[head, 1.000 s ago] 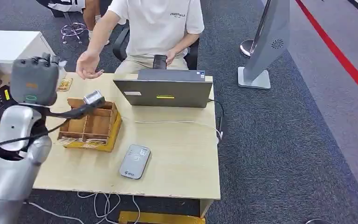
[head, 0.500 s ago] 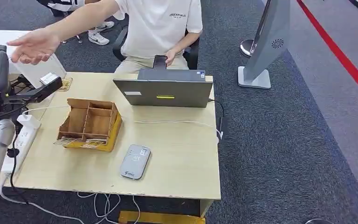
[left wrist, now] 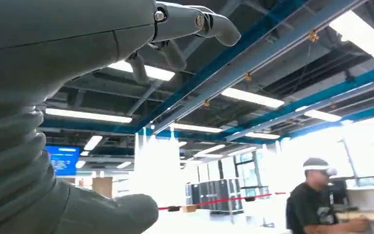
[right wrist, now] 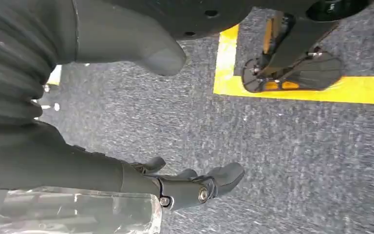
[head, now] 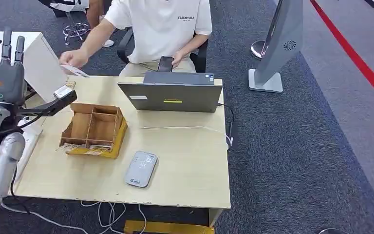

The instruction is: Pass the card to the sensor for recognition and then transmit it.

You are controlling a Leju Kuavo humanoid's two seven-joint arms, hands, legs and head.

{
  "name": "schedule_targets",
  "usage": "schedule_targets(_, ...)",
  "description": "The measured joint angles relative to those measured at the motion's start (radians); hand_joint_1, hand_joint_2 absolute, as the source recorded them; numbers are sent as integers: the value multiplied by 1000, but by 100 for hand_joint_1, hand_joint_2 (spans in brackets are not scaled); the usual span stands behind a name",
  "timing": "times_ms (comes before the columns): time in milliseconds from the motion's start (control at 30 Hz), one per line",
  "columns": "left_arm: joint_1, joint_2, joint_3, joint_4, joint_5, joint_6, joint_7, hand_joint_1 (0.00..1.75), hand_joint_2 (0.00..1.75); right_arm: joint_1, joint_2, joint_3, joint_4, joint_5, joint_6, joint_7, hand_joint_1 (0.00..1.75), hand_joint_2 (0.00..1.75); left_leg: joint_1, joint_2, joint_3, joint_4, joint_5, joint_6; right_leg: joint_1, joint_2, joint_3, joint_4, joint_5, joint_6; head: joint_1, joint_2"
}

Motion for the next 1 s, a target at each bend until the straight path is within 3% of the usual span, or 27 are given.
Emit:
schedule_targets(167, 179, -22, -10, -197, 33, 29, -54, 0, 175, 12, 0, -1, 1, -34, 0, 36, 0, 175, 0, 1, 0, 0, -2, 0, 0, 1, 0, 0, -1, 0, 0, 0)
schedule_targets(333, 389, -6, -56, -378, -1, 29, -66, 0, 175, 25, 3, -7, 8, -52, 0, 56, 0, 175, 0, 1, 0, 0, -4, 1, 0, 1, -1, 0, -5, 0, 0, 0)
schedule_targets(467, 453, 8, -69, -439, -2, 29, -66, 0, 175, 26, 4, -8, 13, -52, 0, 57, 0, 175, 0, 1, 0, 0, -4, 1, 0, 0, 0, 0, -5, 0, 0, 0)
schedule_targets(633, 536, 32, -76, -473, -20, 8, -90, 0, 175, 29, 6, -10, 18, -63, 0, 69, 0, 175, 0, 1, 1, -1, -5, 0, 0, 1, 1, 0, -5, 0, 0, 0)
schedule_targets(800, 634, 62, -93, -470, -67, 48, -83, 0, 175, 30, 6, -10, 22, -64, 0, 56, 0, 175, 0, 1, 1, -1, -6, 1, 0, 0, 0, 0, -6, 0, 0, 0)
schedule_targets(1000, 629, 48, -93, -313, -157, 156, -51, 0, 175, 23, 6, -8, 22, -45, 0, 28, 0, 175, 0, 0, 1, -1, -6, 1, 0, -1, 1, 0, -6, 0, 0, 0)
